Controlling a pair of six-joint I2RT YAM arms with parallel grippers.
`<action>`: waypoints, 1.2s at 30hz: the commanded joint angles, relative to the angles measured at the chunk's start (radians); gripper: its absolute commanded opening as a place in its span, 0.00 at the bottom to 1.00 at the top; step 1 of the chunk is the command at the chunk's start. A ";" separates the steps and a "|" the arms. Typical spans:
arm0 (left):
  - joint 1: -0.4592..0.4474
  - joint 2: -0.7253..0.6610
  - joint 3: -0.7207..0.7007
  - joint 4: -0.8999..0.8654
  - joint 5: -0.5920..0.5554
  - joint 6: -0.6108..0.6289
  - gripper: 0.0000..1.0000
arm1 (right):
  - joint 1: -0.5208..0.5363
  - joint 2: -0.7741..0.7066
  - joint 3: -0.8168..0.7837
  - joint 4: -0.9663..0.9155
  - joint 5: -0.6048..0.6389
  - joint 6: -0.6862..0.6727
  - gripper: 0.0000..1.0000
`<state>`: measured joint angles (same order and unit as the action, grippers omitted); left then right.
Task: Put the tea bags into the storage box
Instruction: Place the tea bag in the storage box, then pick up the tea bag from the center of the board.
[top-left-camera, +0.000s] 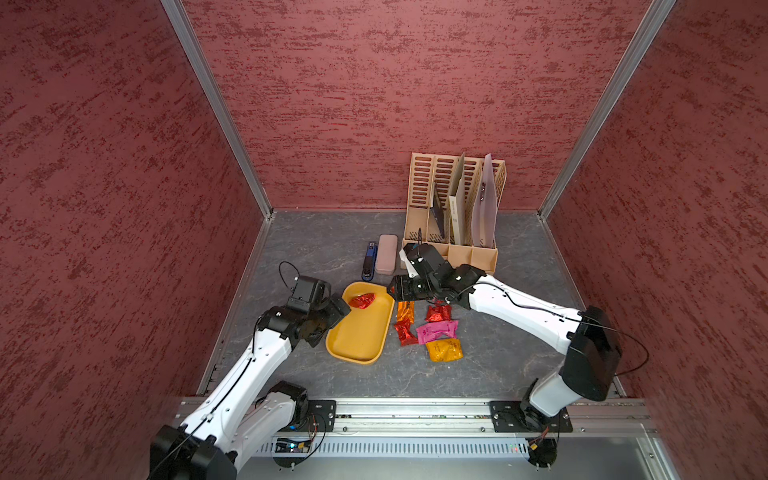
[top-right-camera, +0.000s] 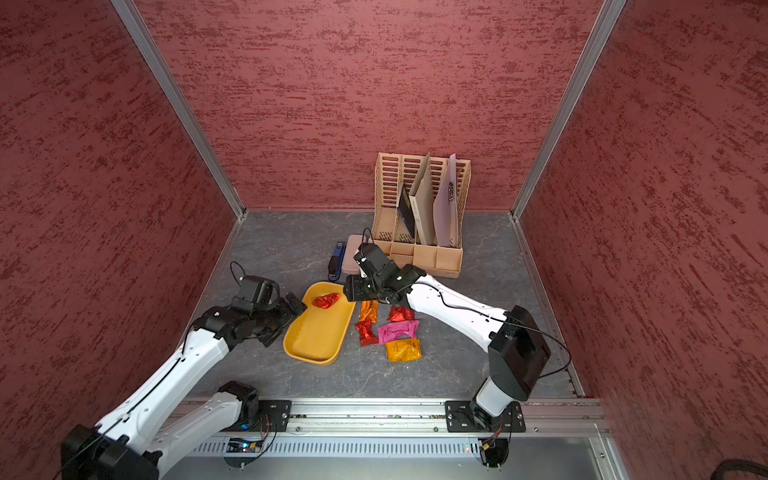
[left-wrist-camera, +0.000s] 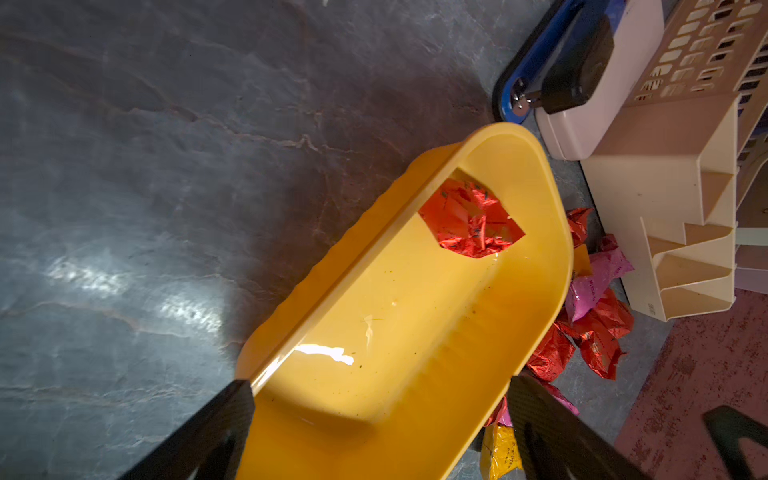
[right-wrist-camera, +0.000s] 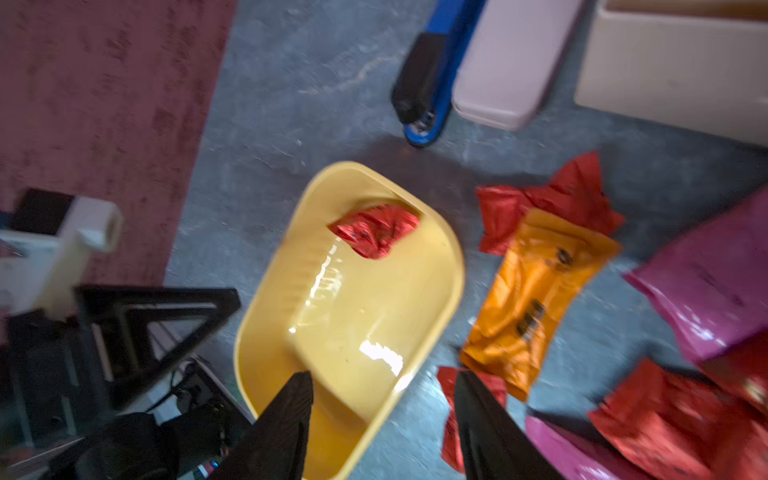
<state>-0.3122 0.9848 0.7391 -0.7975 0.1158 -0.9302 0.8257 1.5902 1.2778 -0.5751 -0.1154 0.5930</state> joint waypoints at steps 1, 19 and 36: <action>-0.034 0.074 0.077 0.086 0.013 0.034 1.00 | -0.008 -0.062 -0.064 -0.208 0.068 -0.053 0.60; -0.169 0.340 0.288 0.128 0.015 0.047 1.00 | -0.181 -0.364 -0.458 -0.090 -0.042 0.037 0.80; -0.171 0.225 0.187 0.072 -0.016 0.012 1.00 | -0.296 -0.199 -0.635 0.330 -0.179 0.177 0.59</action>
<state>-0.4789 1.2266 0.9310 -0.7013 0.1131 -0.9115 0.5377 1.3655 0.6510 -0.3771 -0.2527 0.7254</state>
